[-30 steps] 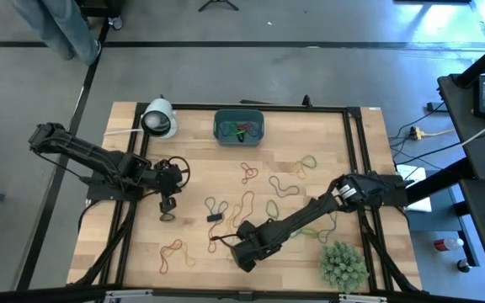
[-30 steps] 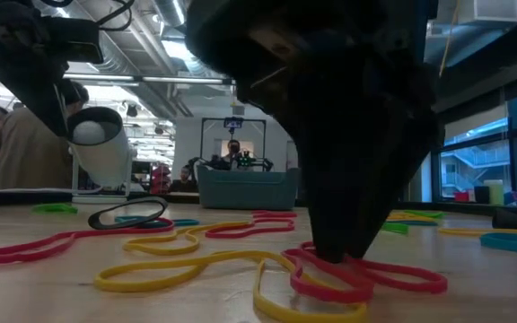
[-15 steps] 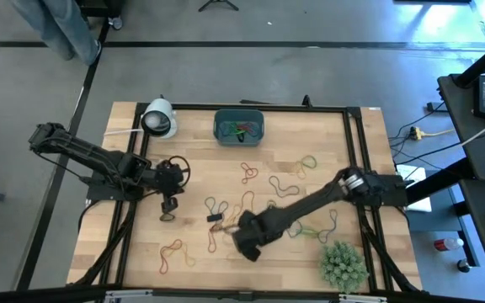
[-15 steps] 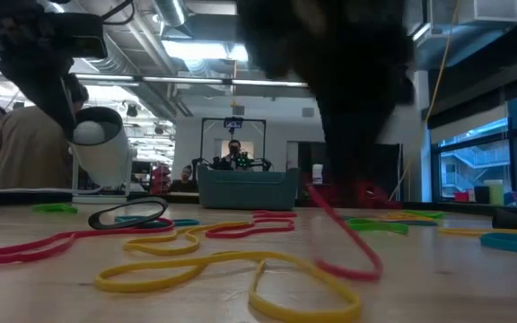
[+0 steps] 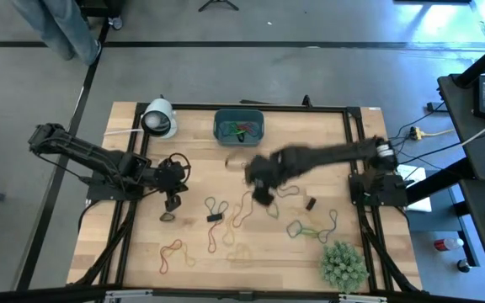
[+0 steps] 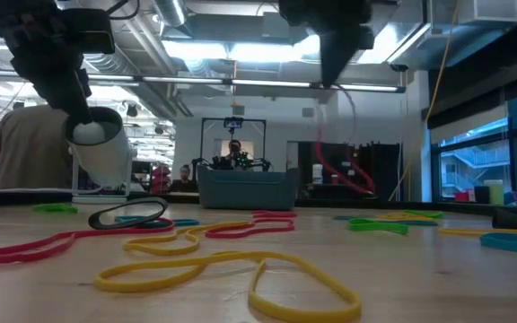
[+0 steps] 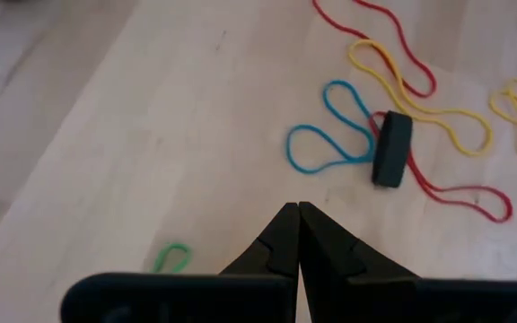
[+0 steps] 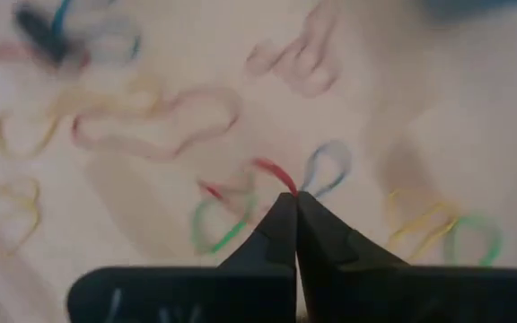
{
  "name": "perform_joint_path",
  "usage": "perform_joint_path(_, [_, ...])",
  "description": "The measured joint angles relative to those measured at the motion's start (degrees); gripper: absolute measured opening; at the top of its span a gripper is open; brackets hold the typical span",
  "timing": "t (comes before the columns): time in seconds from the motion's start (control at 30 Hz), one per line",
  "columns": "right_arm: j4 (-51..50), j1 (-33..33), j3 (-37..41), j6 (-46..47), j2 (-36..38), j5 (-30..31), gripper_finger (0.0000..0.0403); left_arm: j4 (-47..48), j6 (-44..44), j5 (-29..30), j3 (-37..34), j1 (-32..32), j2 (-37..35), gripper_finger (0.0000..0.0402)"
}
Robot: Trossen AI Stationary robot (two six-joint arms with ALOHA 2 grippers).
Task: Pick and place rubber bands into bin
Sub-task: Put the red rubber band into the blue bin
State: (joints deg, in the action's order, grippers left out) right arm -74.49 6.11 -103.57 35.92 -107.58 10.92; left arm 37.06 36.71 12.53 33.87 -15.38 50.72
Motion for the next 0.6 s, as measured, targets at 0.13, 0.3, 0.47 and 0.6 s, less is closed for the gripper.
perform_joint_path(0.13, [4.29,-9.11,-0.06,-9.73,1.04,0.12,0.0000,-0.01,0.00,0.00,0.00,2.02,0.00,0.0002])
perform_joint_path(0.3, [14.45,-18.52,-0.56,-23.45,0.77,-3.25,0.0000,-0.03,0.00,0.02,0.00,5.47,0.00,0.0002])
perform_joint_path(0.47, [23.91,-24.80,-0.58,-35.01,-1.03,-5.64,0.0000,-1.04,0.63,0.20,0.00,8.69,0.00,0.0002])
perform_joint_path(0.6, [30.79,-27.94,-0.61,-40.91,-4.58,-9.67,0.0000,-4.60,1.55,0.50,0.00,10.29,0.00,0.0002])
